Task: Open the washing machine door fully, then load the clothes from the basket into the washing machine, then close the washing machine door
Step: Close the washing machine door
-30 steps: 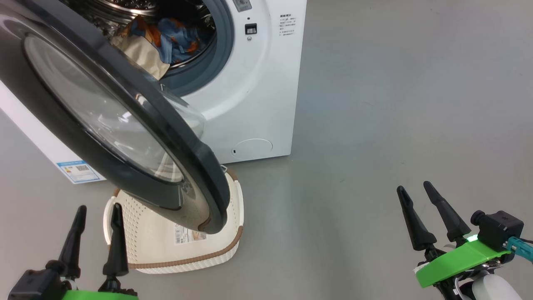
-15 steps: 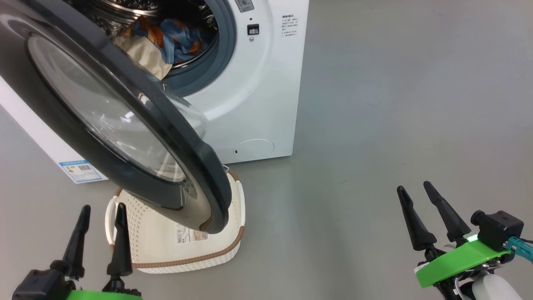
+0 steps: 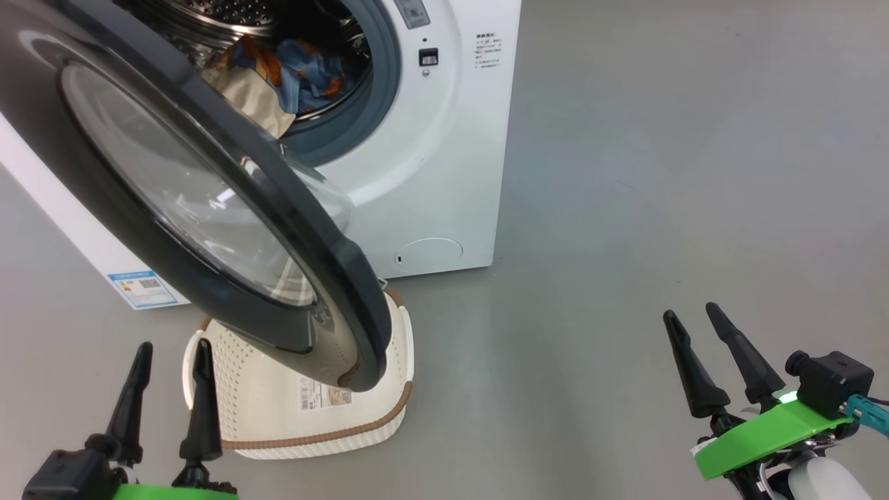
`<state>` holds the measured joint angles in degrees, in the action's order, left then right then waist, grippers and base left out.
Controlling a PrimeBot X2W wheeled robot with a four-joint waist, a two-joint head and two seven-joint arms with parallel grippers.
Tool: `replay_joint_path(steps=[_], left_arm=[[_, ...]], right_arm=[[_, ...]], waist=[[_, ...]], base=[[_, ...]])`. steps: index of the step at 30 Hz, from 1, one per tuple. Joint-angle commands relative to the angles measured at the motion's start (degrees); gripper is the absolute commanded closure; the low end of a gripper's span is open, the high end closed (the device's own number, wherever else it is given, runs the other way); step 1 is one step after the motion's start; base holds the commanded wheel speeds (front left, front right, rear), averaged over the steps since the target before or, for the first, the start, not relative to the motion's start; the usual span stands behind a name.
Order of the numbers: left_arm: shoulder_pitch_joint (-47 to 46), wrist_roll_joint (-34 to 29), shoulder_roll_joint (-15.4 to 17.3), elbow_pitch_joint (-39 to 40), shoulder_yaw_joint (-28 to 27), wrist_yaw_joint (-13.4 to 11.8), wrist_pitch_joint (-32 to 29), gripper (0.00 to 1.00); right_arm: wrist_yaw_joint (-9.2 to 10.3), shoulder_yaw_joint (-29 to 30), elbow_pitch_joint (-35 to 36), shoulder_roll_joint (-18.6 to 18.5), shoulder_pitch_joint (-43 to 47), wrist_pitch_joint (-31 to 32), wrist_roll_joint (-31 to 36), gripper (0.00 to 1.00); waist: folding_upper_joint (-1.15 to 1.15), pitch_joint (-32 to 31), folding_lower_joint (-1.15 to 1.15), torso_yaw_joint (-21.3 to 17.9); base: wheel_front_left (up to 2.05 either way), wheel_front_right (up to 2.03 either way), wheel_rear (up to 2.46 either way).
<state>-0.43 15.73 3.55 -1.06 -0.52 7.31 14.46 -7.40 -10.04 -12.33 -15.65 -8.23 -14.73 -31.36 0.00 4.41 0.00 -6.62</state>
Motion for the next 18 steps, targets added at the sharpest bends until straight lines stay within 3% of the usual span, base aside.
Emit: replay_joint_path(steps=[1,2,3,18], left_arm=[[-0.64,0.07,0.58,1.07,-1.75,0.17,0.53,0.00],[-0.63,0.22,0.56,0.98,-1.65,0.17,0.53,0.00],[-0.63,0.36,0.54,0.93,-1.54,0.17,0.53,0.00],[0.11,1.44,0.43,0.65,-1.08,0.17,0.53,0.00]], right_arm=[[-0.09,-0.78,1.28,-0.84,-1.05,-0.27,0.07,0.50],[-0.09,-0.80,1.30,-0.94,-1.03,-0.27,-0.04,0.64],[-0.09,-0.81,1.34,-1.07,-0.99,-0.27,-0.23,1.00],[-0.09,-0.74,4.11,-2.83,-4.94,-0.27,-1.31,1.00]], waist=[[0.00,-0.11,0.00,0.29],[0.00,-0.16,0.00,0.49],[0.00,-0.22,0.00,0.76],[0.00,-1.21,0.00,8.46]], base=[[0.00,0.00,0.00],[0.00,0.00,0.00],[0.00,0.00,0.00],[0.00,0.00,0.00]])
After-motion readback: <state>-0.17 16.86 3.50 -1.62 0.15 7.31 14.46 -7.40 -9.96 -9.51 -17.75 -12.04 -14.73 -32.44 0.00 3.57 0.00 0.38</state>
